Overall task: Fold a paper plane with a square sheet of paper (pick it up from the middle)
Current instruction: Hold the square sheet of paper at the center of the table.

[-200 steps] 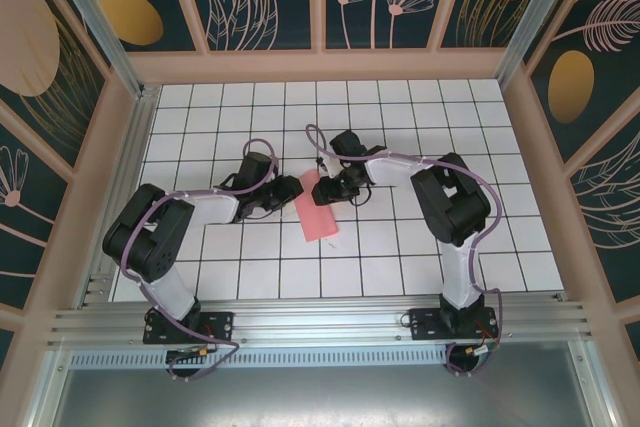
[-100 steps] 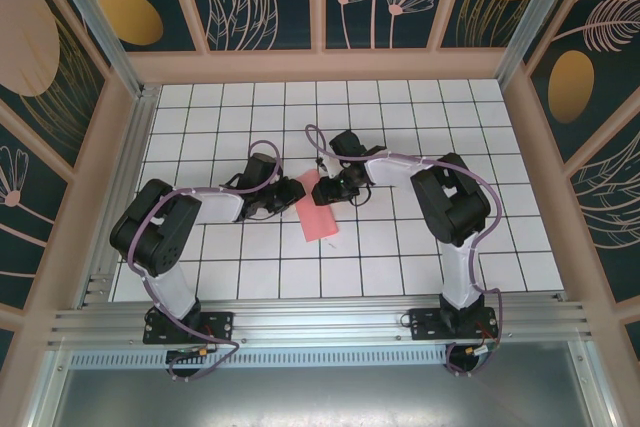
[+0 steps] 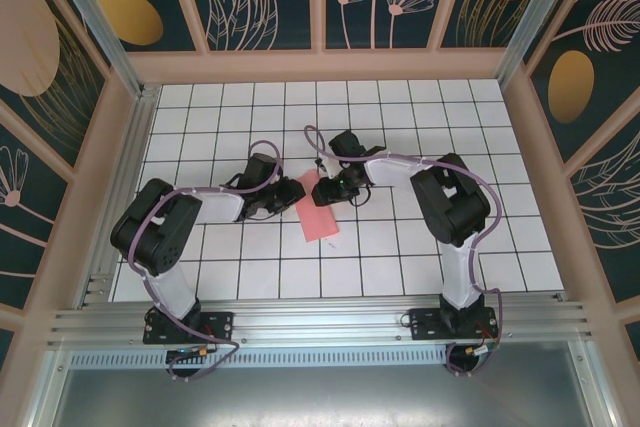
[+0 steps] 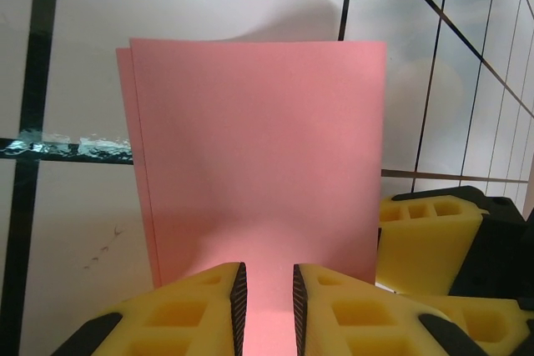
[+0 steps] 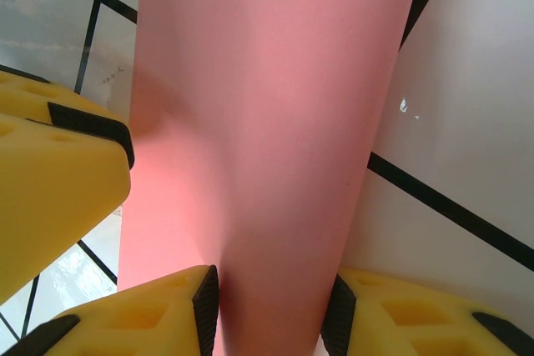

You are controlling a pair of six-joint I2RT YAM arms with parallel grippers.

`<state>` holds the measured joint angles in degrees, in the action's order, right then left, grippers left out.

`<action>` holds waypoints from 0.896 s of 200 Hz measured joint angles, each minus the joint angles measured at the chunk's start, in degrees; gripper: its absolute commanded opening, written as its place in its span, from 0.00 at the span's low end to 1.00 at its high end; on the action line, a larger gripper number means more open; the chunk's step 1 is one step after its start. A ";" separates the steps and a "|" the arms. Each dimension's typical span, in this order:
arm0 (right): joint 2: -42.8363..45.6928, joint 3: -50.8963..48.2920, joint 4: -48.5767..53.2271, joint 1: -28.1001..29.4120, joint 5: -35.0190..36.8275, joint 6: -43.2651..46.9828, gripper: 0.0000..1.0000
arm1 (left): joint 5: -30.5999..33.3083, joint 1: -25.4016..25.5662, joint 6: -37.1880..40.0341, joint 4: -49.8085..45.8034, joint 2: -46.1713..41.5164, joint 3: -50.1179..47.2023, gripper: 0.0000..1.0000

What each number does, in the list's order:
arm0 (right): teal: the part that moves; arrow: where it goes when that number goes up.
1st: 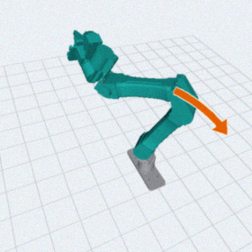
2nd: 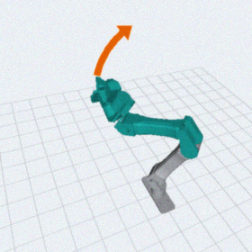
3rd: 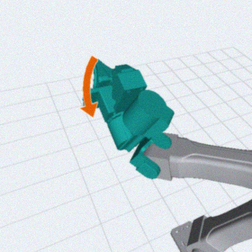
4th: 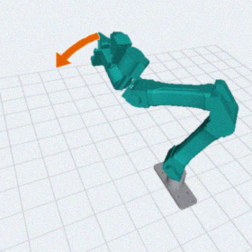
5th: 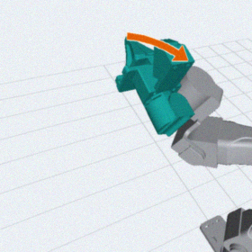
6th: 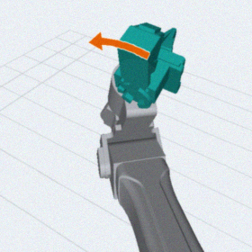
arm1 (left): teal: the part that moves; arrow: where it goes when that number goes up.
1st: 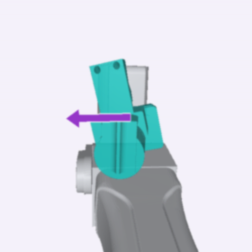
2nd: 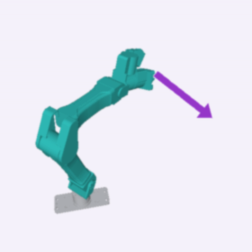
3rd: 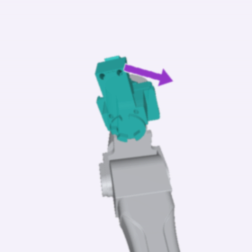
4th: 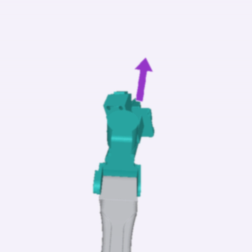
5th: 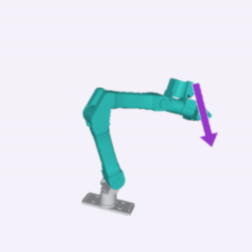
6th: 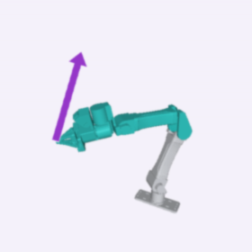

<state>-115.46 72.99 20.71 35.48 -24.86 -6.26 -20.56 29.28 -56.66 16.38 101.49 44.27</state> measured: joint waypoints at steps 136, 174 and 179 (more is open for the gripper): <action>0.13 0.00 0.07 0.31 1.01 0.00 0.43 | 0.24 0.00 0.07 -0.76 0.90 0.48 0.22; 0.37 0.00 0.09 0.37 0.83 -0.26 0.45 | 2.36 0.39 1.11 -4.52 1.57 1.79 0.19; 0.46 0.00 0.11 0.35 0.81 -0.35 0.45 | 2.60 0.44 1.22 -4.96 1.66 2.05 0.18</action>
<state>-115.00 72.99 20.82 35.83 -24.05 -6.61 -17.96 29.71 -55.44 11.42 103.15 46.33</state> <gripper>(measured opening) 0.438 0.196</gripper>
